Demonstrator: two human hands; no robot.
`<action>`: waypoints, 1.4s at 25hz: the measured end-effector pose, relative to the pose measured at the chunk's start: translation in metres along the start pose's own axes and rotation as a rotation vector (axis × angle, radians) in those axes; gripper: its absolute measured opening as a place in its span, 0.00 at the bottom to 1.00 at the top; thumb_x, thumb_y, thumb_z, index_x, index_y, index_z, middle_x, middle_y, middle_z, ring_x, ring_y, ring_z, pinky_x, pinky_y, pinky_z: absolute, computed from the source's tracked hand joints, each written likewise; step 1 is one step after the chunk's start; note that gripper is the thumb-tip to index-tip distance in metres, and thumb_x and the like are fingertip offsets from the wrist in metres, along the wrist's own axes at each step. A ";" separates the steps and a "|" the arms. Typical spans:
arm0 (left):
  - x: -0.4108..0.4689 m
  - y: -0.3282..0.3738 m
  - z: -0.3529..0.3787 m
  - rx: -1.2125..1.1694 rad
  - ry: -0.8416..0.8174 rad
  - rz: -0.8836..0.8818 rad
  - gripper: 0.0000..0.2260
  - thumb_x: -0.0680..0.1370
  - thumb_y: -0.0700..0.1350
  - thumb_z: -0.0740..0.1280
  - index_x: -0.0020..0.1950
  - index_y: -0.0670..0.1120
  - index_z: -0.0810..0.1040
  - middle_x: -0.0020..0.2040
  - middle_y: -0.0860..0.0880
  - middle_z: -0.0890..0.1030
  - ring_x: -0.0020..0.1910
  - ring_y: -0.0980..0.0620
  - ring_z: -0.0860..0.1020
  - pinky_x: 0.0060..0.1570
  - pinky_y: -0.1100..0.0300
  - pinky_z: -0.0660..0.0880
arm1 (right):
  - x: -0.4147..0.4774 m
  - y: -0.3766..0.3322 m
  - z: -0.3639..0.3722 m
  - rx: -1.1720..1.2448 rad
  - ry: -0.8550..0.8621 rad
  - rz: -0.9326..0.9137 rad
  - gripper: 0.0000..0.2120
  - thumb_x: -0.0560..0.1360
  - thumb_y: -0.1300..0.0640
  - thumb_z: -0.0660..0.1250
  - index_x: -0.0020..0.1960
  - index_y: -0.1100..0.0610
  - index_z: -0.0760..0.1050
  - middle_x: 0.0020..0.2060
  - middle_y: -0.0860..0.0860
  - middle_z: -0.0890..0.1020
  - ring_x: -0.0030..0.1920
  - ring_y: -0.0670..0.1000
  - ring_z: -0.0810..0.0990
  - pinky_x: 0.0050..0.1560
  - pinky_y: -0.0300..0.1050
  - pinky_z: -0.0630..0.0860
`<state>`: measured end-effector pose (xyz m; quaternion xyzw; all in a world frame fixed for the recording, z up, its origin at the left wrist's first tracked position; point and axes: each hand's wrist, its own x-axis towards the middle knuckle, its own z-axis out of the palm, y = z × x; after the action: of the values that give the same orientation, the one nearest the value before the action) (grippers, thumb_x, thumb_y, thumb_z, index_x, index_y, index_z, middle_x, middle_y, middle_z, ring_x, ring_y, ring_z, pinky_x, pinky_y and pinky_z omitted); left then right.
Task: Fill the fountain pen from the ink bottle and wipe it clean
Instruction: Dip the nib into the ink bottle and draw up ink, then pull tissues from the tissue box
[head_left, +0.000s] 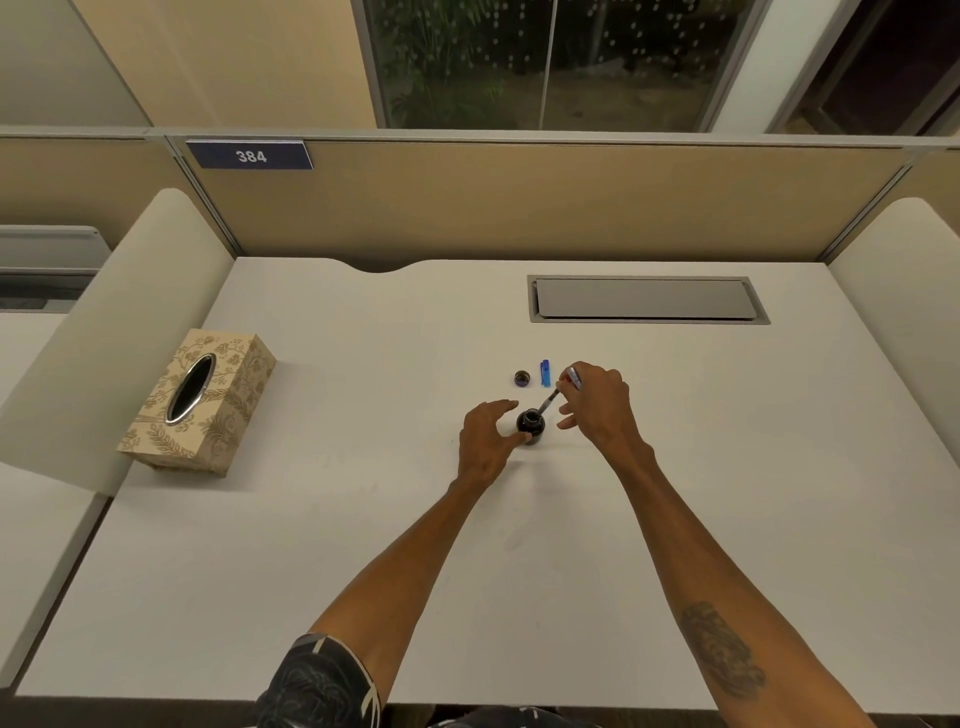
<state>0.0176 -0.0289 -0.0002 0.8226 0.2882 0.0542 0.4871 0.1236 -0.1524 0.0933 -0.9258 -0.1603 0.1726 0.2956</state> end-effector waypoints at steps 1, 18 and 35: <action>-0.001 0.000 -0.001 0.000 0.005 0.004 0.25 0.71 0.49 0.77 0.67 0.51 0.78 0.68 0.51 0.77 0.69 0.50 0.70 0.69 0.58 0.64 | -0.001 -0.001 -0.001 0.004 0.003 0.004 0.09 0.81 0.55 0.63 0.53 0.61 0.76 0.32 0.49 0.80 0.41 0.55 0.86 0.55 0.53 0.79; -0.005 0.000 -0.001 -0.042 0.008 -0.019 0.23 0.72 0.49 0.76 0.67 0.51 0.78 0.67 0.51 0.78 0.69 0.51 0.72 0.69 0.57 0.66 | -0.006 0.011 -0.002 0.215 0.071 0.084 0.09 0.79 0.58 0.66 0.53 0.63 0.78 0.38 0.57 0.84 0.37 0.56 0.87 0.45 0.54 0.84; -0.007 0.047 -0.008 -0.656 0.116 -0.090 0.11 0.79 0.42 0.69 0.61 0.47 0.83 0.57 0.56 0.83 0.55 0.67 0.80 0.56 0.73 0.74 | -0.020 0.023 0.012 1.732 -0.154 0.470 0.09 0.80 0.69 0.62 0.59 0.70 0.73 0.46 0.64 0.85 0.44 0.58 0.87 0.44 0.47 0.84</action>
<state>0.0285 -0.0430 0.0447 0.6039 0.3189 0.1692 0.7106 0.1060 -0.1725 0.0747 -0.3733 0.2001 0.3507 0.8352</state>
